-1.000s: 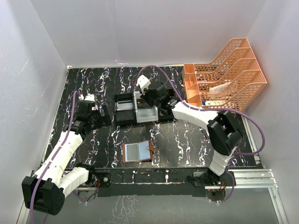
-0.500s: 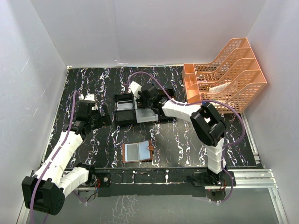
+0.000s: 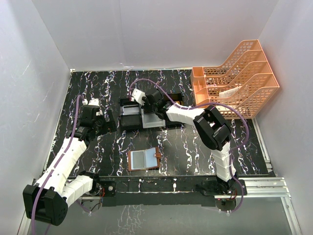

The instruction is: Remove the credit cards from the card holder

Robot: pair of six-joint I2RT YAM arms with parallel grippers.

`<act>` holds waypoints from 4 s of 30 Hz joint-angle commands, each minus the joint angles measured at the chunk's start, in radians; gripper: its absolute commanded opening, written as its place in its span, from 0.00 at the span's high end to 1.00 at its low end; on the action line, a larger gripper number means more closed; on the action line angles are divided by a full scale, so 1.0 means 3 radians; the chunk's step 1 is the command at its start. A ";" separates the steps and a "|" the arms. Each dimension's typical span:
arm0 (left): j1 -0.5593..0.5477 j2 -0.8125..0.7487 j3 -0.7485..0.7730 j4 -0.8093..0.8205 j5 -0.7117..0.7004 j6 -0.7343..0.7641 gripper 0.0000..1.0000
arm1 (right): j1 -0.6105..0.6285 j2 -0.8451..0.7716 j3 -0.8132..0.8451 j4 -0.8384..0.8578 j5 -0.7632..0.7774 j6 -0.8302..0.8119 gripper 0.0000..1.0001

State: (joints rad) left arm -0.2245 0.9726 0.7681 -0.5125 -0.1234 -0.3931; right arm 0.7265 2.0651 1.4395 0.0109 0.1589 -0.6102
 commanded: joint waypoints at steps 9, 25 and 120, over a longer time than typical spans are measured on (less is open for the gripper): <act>0.0013 -0.0025 -0.0022 -0.0007 -0.0051 0.0026 0.01 | -0.0022 0.0070 0.0110 0.0188 0.0099 -0.0316 1.00; 0.0013 0.0029 -0.0019 0.0012 0.0028 0.0057 0.01 | 0.0017 0.0162 0.0250 -0.0020 0.0032 -0.0242 0.84; 0.0011 -0.0431 -0.0030 -0.0093 -0.0292 -0.0116 0.01 | 0.1894 -0.0577 -0.0396 -0.1851 0.1032 0.5446 0.44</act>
State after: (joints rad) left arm -0.2245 0.8555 0.7666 -0.5320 -0.1963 -0.4255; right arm 1.2938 1.8637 1.2423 -0.4824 0.4271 1.0214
